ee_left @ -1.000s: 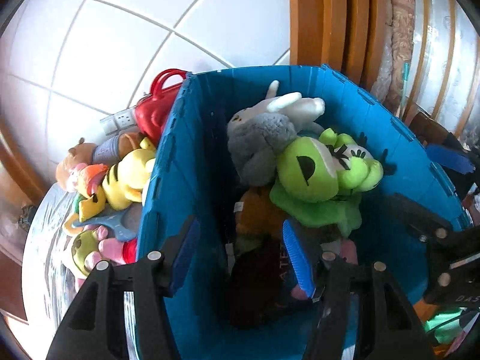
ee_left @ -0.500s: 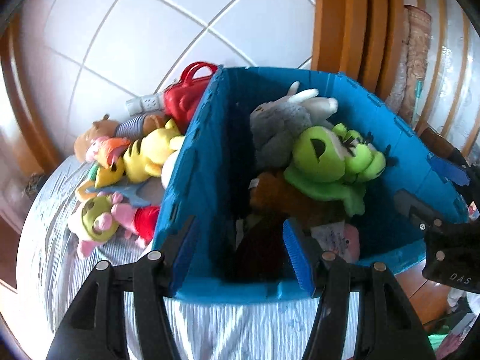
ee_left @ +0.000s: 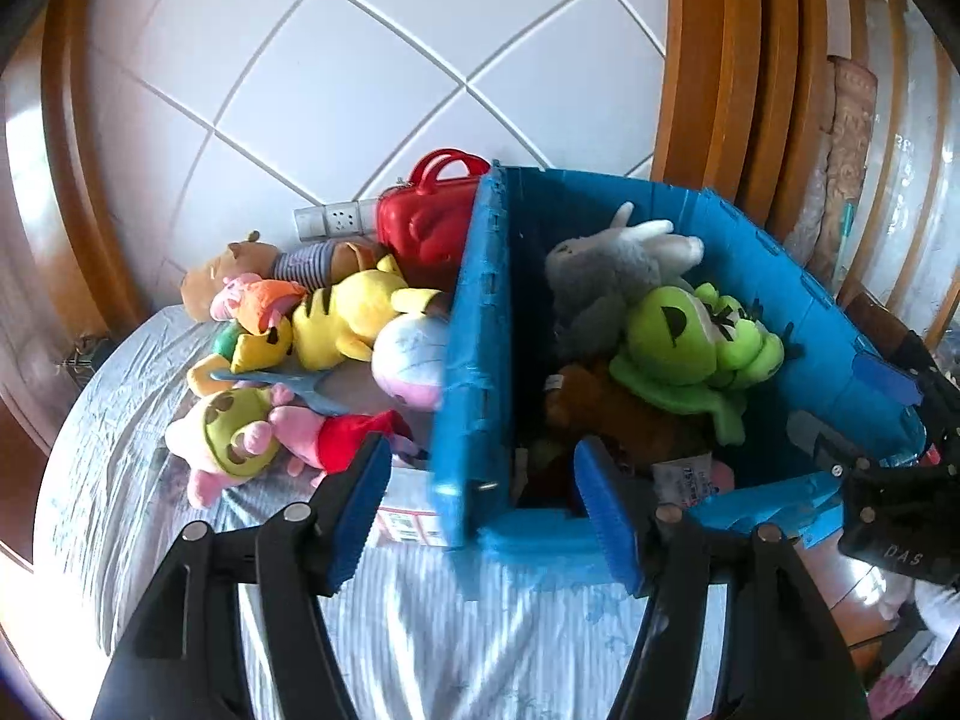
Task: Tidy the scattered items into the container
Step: 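Withdraw both open tools up and away from the blue crate, then move both open tools down toward the pink starfish plush in the green shirt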
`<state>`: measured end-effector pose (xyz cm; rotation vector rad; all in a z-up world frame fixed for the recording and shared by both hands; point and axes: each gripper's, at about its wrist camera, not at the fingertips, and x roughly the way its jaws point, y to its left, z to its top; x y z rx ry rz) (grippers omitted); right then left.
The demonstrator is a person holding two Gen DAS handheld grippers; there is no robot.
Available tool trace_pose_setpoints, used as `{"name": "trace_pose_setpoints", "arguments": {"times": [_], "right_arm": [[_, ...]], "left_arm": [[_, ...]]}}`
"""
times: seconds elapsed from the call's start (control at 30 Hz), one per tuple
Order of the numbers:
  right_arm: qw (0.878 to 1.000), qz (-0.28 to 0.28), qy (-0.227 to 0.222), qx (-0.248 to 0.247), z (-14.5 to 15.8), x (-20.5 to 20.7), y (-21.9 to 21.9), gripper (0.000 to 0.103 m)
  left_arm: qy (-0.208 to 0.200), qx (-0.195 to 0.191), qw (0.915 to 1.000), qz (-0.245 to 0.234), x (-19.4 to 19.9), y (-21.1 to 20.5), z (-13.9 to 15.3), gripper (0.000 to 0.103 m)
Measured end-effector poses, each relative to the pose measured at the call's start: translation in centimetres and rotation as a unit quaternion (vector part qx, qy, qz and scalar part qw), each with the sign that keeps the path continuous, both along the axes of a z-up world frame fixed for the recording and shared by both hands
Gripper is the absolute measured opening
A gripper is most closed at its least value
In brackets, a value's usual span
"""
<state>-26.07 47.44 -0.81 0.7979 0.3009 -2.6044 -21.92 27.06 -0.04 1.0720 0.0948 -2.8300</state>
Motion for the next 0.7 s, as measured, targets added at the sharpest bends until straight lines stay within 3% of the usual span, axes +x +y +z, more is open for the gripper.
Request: {"name": "trace_pose_setpoints", "arguments": {"times": [0.1,0.17,0.37,0.7], "right_arm": [[1.0,0.005,0.004,-0.009,0.3,1.0,-1.8,0.096],[1.0,0.011,0.004,-0.013,0.3,1.7,-3.4,0.103],[1.0,0.018,0.001,-0.016,-0.1,3.8,-8.6,0.103],[1.0,0.02,-0.003,-0.015,-1.2,9.4,-15.4,0.103]], "left_arm": [[0.003,0.006,1.0,0.005,1.1,-2.6,-0.1,0.072],[0.0,0.008,0.9999,0.008,1.8,-4.3,-0.4,0.072],[-0.022,-0.009,0.9993,0.028,4.3,-9.2,-1.8,0.072],[-0.028,-0.002,0.9994,0.021,10.0,-16.3,-3.5,0.072]]}}
